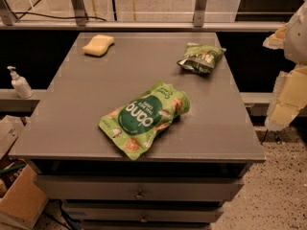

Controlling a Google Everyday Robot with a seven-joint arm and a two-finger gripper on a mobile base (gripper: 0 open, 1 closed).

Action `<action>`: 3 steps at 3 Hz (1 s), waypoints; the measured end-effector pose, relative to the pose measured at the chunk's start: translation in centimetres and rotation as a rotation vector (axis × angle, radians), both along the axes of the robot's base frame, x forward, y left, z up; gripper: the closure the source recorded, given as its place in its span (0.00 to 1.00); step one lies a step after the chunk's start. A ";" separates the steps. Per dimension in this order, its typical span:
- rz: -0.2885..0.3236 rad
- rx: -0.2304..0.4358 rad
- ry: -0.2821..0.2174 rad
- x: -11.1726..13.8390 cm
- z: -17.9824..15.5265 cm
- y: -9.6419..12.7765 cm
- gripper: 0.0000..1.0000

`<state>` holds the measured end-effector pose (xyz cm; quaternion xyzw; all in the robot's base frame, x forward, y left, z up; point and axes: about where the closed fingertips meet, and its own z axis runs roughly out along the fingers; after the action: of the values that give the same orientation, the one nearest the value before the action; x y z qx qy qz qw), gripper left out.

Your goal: Pick green rice chip bag

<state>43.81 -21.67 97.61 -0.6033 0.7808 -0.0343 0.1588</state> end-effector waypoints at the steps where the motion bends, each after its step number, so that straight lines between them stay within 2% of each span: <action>1: 0.000 0.000 0.000 0.0 0.0 0.0 0.00; 2: 0.028 0.022 -0.009 0.7 -0.3 0.5 0.00; 3: 0.150 0.065 -0.014 2.0 -2.0 4.0 0.00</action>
Offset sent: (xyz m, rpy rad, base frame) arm 0.0166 0.0096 -0.0114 0.0497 0.0036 0.0658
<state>45.81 -17.67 95.57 -0.6544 0.7330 -0.0013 0.1857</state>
